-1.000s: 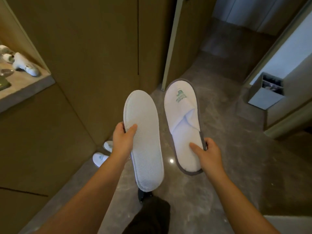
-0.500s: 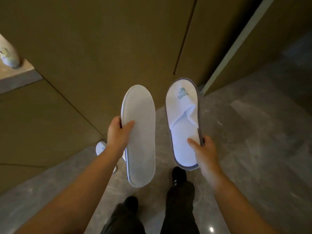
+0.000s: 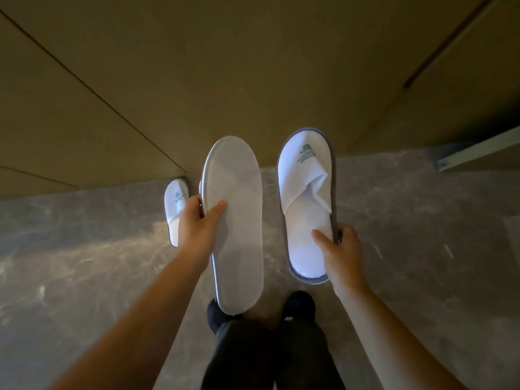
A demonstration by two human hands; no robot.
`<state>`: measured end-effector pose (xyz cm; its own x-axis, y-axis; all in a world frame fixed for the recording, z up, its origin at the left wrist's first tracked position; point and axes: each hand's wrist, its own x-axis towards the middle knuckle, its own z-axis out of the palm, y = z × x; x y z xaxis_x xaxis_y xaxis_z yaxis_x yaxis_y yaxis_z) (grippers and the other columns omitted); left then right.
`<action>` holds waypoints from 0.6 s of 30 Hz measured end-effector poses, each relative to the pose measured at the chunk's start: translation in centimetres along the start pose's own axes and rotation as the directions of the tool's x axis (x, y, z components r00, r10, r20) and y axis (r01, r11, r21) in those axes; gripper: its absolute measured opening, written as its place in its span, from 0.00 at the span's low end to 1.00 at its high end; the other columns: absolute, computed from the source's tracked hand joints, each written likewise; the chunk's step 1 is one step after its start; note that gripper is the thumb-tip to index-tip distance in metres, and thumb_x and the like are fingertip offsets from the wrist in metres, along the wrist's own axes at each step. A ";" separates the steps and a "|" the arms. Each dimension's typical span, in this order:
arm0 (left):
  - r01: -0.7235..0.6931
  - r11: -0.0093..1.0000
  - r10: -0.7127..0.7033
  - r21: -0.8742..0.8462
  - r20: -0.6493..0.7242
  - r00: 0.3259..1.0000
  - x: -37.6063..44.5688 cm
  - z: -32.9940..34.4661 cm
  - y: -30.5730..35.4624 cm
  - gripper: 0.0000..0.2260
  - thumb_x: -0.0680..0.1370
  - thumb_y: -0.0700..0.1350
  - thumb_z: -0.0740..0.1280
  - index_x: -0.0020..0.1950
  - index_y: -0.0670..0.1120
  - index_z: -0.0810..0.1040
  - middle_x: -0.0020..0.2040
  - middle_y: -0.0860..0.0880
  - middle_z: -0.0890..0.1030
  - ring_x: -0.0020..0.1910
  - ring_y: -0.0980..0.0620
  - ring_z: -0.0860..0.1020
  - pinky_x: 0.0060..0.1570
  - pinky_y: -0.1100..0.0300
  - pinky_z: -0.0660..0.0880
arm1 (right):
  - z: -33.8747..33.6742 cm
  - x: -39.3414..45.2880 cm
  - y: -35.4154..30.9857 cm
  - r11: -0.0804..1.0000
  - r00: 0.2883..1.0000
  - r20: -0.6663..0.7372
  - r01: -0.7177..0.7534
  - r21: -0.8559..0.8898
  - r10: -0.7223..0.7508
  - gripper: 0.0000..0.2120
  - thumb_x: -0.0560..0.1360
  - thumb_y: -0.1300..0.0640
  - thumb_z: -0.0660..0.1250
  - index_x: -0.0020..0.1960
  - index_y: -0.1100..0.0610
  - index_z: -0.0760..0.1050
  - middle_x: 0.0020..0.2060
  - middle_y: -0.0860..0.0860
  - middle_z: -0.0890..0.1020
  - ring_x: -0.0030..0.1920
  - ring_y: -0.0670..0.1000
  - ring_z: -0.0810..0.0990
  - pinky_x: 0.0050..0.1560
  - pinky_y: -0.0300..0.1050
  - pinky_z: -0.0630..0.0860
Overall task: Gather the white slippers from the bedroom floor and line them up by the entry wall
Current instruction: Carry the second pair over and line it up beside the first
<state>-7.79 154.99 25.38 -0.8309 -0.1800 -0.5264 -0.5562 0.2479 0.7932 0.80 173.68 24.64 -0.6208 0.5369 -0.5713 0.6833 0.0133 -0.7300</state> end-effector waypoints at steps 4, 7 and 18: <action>0.057 0.997 -0.054 -0.060 0.039 0.998 6.8 3.6 -8.2 0.07 0.73 0.44 0.65 0.47 0.42 0.73 0.41 0.47 0.77 0.43 0.46 0.76 0.43 0.50 0.75 | 5.0 7.6 8.1 0.999 0.999 -0.002 -0.032 -0.009 0.032 0.14 0.70 0.58 0.68 0.53 0.63 0.70 0.44 0.53 0.74 0.38 0.47 0.72 0.38 0.39 0.71; 0.037 0.997 -0.032 -0.066 0.076 0.997 12.3 6.7 -14.8 0.05 0.73 0.45 0.65 0.46 0.45 0.74 0.42 0.47 0.78 0.42 0.47 0.77 0.37 0.53 0.74 | 8.5 13.5 14.4 0.999 0.999 0.007 -0.041 -0.030 0.041 0.15 0.70 0.57 0.68 0.53 0.63 0.70 0.43 0.52 0.74 0.36 0.45 0.71 0.36 0.35 0.69; -0.022 0.985 0.055 -0.169 0.191 0.980 25.9 18.3 -27.5 0.05 0.72 0.42 0.66 0.46 0.44 0.76 0.47 0.39 0.80 0.47 0.39 0.79 0.49 0.45 0.77 | 15.1 32.5 28.2 0.988 0.992 -0.098 -0.062 0.140 0.076 0.16 0.71 0.58 0.67 0.56 0.63 0.71 0.42 0.52 0.76 0.41 0.51 0.73 0.40 0.44 0.70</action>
<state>-14.24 160.91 -15.65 -0.8472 0.0188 -0.5309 -0.5276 0.0868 0.8450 -5.93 178.78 -20.13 -0.5261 0.6168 -0.5854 0.6598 -0.1383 -0.7386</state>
